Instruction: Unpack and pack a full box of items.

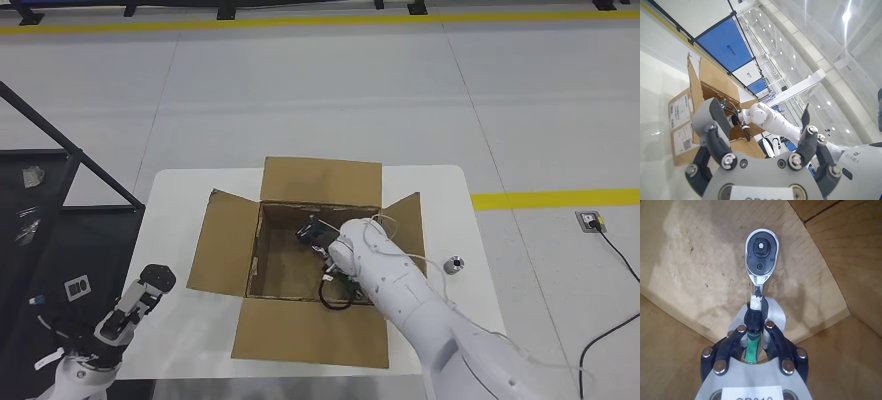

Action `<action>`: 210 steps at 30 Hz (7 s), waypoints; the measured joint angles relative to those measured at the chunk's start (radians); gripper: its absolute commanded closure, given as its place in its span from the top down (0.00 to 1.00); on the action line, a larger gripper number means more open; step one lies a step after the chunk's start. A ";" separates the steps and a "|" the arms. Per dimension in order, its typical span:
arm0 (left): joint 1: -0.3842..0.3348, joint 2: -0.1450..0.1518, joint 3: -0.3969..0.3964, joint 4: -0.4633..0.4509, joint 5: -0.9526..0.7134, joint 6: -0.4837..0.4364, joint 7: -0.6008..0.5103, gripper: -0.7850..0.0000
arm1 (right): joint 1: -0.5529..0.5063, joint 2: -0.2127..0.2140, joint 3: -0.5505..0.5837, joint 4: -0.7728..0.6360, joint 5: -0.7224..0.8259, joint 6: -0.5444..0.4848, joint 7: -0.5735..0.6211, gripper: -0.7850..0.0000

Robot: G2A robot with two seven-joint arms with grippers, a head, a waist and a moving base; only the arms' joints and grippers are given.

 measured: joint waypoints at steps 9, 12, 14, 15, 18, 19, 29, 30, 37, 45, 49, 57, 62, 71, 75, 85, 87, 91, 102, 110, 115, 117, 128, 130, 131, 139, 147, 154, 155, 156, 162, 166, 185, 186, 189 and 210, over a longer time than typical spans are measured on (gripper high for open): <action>0.006 0.003 0.002 -0.006 0.002 0.002 0.005 1.00 | 0.051 0.020 0.049 -0.073 0.044 -0.107 -0.032 0.00; 0.005 0.004 0.005 -0.011 0.006 0.005 0.006 1.00 | 0.059 0.037 0.068 -0.124 0.049 -0.137 -0.018 0.00; 0.003 0.005 0.007 -0.014 0.009 0.008 0.007 1.00 | 0.059 0.055 0.087 -0.170 0.053 -0.147 -0.012 0.00; 0.003 0.005 0.008 -0.015 0.010 0.008 0.007 1.00 | 0.056 0.064 0.096 -0.193 0.054 -0.148 -0.009 0.00; 0.000 0.006 0.013 -0.017 0.014 0.010 0.007 1.00 | 0.035 0.102 0.139 -0.291 0.054 -0.139 0.010 0.00; -0.002 0.006 0.016 -0.019 0.017 0.013 0.006 1.00 | 0.021 0.121 0.161 -0.343 0.052 -0.132 0.023 0.00; -0.014 0.010 0.032 -0.028 0.031 0.024 0.005 1.00 | -0.333 0.309 0.470 -1.142 -0.063 -0.045 0.302 0.00; -0.013 0.010 0.032 -0.029 0.032 0.023 0.005 1.00 | -0.375 0.321 0.504 -1.222 -0.069 -0.047 0.322 0.00; -0.002 0.012 0.032 -0.039 0.039 0.024 0.012 1.00 | -0.578 0.378 0.743 -1.682 -0.216 -0.032 0.304 0.00; 0.010 0.013 0.033 -0.037 0.028 0.016 0.022 1.00 | -0.692 0.419 1.051 -1.789 -0.426 0.057 0.277 0.00; 0.001 0.015 0.038 -0.033 0.025 0.016 0.021 1.00 | -0.729 0.434 1.177 -1.697 -0.432 0.065 0.271 0.00; -0.032 0.017 0.055 -0.018 0.017 0.026 0.020 1.00 | -0.803 0.456 1.295 -1.493 -0.373 0.040 0.330 0.00; -0.062 0.019 0.076 -0.005 0.014 0.034 0.009 1.00 | -0.840 0.468 1.320 -1.390 -0.347 0.029 0.338 0.00; -0.113 0.026 0.090 0.009 0.012 0.053 -0.026 1.00 | -0.876 0.485 1.326 -1.314 -0.292 0.022 0.367 0.00; -0.122 0.028 0.097 0.009 0.018 0.058 -0.029 1.00 | -0.873 0.492 1.318 -1.271 -0.277 0.021 0.349 0.00; -0.108 0.032 0.075 0.028 0.004 0.049 -0.005 1.00 | -0.843 0.502 1.252 -1.147 -0.274 0.036 0.276 0.00; -0.105 0.032 0.072 0.030 0.001 0.048 -0.002 1.00 | -0.842 0.503 1.243 -1.137 -0.272 0.037 0.266 0.00; -0.105 0.032 0.072 0.030 0.001 0.049 -0.002 1.00 | -0.838 0.508 1.229 -1.120 -0.267 0.048 0.255 0.00; -0.105 0.032 0.072 0.030 0.001 0.049 -0.002 1.00 | -0.815 0.511 1.144 -1.088 -0.253 0.073 0.236 0.00; -0.105 0.032 0.072 0.030 0.001 0.049 -0.002 1.00 | -0.798 0.520 1.127 -1.075 -0.280 0.115 0.202 0.00; -0.105 0.032 0.072 0.030 0.001 0.049 -0.002 1.00 | -0.806 0.529 1.145 -1.059 -0.303 0.141 0.163 0.00; -0.105 0.032 0.072 0.030 0.001 0.049 -0.002 1.00 | -0.810 0.532 1.152 -1.051 -0.299 0.139 0.154 0.17; -0.105 0.032 0.072 0.030 0.001 0.049 -0.002 1.00 | -0.791 0.543 1.139 -0.986 -0.264 0.128 0.135 0.21; -0.105 0.032 0.072 0.030 0.001 0.049 -0.002 1.00 | -0.787 0.544 1.135 -0.977 -0.261 0.128 0.130 0.24; -0.105 0.032 0.072 0.030 0.001 0.049 -0.002 1.00 | -0.786 0.545 1.134 -0.975 -0.259 0.129 0.129 0.29; -0.105 0.032 0.072 0.030 0.001 0.049 -0.002 1.00 | -0.797 0.558 1.156 -1.076 -0.254 0.149 0.122 0.78; -0.105 0.032 0.072 0.030 0.001 0.049 -0.002 1.00 | -0.815 0.568 1.199 -1.334 -0.146 0.131 0.114 1.00; -0.087 0.031 0.071 0.008 0.020 0.054 0.025 1.00 | -0.797 0.568 1.190 -1.497 0.134 0.040 0.099 1.00; -0.083 0.031 0.069 0.006 0.022 0.054 0.030 1.00 | -0.795 0.569 1.180 -1.515 0.169 0.031 0.116 1.00; -0.079 0.031 0.067 0.005 0.023 0.054 0.035 1.00 | -0.791 0.569 1.168 -1.530 0.205 0.020 0.142 1.00; -0.061 0.031 0.060 0.000 0.023 0.054 0.065 1.00 | -0.737 0.580 1.086 -1.640 0.263 -0.052 0.311 1.00; -0.056 0.030 0.060 -0.005 0.016 0.054 0.076 1.00 | -0.738 0.580 1.087 -1.633 0.265 -0.051 0.309 1.00; -0.041 0.030 0.005 0.009 0.122 0.199 0.206 1.00 | -0.712 0.605 1.072 -1.502 0.540 0.216 0.511 1.00; -0.043 0.030 0.006 0.010 0.124 0.202 0.205 1.00 | -0.706 0.606 1.061 -1.487 0.539 0.223 0.516 1.00; -0.049 0.031 0.007 0.012 0.127 0.205 0.204 1.00 | -0.685 0.608 1.019 -1.436 0.532 0.234 0.512 1.00; -0.028 0.031 -0.006 0.007 0.106 0.163 0.192 1.00 | -0.549 0.604 0.831 -1.195 0.617 0.173 0.397 1.00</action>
